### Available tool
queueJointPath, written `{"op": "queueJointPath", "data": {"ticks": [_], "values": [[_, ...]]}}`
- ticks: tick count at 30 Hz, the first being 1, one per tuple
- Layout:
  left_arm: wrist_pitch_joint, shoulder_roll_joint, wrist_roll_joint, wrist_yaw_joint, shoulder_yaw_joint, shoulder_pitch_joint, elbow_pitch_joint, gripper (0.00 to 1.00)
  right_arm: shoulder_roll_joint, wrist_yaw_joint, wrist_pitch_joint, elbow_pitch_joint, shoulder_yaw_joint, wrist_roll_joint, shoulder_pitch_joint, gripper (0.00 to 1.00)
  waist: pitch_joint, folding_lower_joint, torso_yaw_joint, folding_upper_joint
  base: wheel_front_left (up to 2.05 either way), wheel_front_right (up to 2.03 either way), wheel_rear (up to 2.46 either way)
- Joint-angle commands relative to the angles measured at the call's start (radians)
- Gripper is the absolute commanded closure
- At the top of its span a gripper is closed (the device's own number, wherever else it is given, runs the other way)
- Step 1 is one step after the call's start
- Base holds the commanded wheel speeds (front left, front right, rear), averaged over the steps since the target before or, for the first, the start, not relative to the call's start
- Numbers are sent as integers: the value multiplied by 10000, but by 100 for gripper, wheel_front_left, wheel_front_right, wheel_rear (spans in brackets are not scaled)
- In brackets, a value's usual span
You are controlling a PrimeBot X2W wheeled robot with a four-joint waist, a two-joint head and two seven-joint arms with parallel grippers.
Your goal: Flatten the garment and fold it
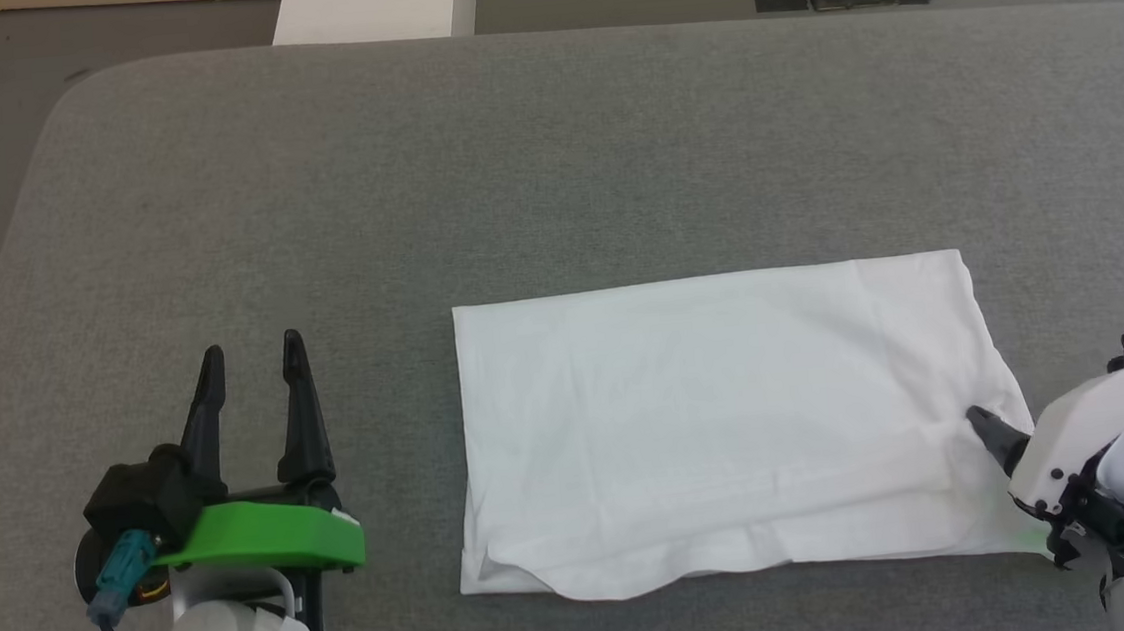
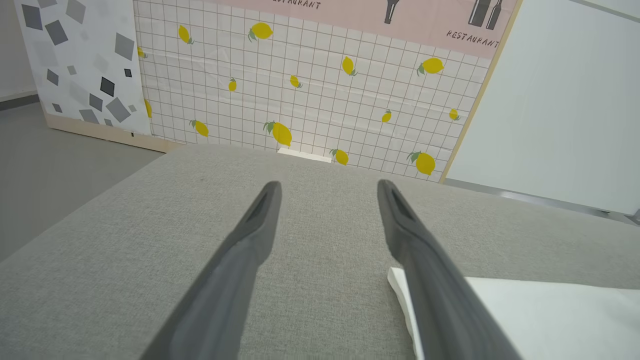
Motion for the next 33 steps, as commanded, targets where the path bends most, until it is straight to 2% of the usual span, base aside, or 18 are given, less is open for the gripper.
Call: {"op": "queueJointPath", "data": {"ticks": [1,7,8,10,11,12,13,20,25,29,33], "values": [[-45,-53,128,-85,60,-153,55,0,19,-15,259,203,55,112,-171,0,24,0,46,-1,0,0,0],[-45,-128,212,-234,187,-155,185,0,20,-15,1417,577,592,516,-117,0,-21,0,38,-1,0,0,0],[-45,-134,222,-248,205,-150,197,0,21,-15,1562,598,670,647,-104,2,-29,0,27,-1,0,0,0],[-45,-144,244,-273,247,-141,214,0,21,-15,1814,607,836,992,-89,54,-38,0,-3,-1,0,0,0],[-45,-148,258,-286,267,-139,224,0,21,-15,1852,558,900,1110,-75,68,-40,0,-17,-1,0,0,0],[-45,-152,266,-296,280,-141,229,0,21,-15,1815,496,931,1167,-62,93,-41,0,-25,-1,0,0,0],[-45,-155,275,-307,291,-142,235,0,21,-15,1710,411,933,1154,-45,100,-45,0,-33,-1,0,0,0],[-45,-167,305,-362,306,-118,261,0,21,-15,711,-27,165,381,58,100,-97,0,-53,-1,0,0,0],[-45,-169,284,-379,318,-77,251,0,22,-15,46,-460,-1003,-595,139,100,-152,0,-92,-1,0,0,0],[-45,-170,269,-389,309,-42,235,0,22,-15,-250,-879,-1904,-1386,263,100,-207,0,-110,-1,0,0,0],[-45,-170,281,-397,278,17,245,0,22,-15,-252,-1113,-2235,-1797,441,100,-268,0,-122,-1,0,0,0]]}}
